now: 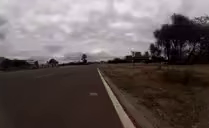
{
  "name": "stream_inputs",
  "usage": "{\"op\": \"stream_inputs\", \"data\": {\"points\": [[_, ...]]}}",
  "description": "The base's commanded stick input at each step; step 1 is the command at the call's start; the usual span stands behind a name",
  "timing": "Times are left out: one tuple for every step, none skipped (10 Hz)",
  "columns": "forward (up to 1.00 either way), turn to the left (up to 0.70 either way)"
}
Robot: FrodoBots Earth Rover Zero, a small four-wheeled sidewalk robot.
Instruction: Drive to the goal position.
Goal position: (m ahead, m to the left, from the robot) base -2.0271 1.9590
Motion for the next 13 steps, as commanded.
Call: {"op": "stream_inputs", "data": {"points": [[0.50,0.00],[0.50,0.00],[0.50,0.00],[0.50,0.00],[0.50,0.00],[0.50,0.00],[0.50,0.00],[0.50,0.00],[0.50,0.00],[0.50,0.00],[0.50,0.00],[0.50,0.00],[0.50,0.00]]}}
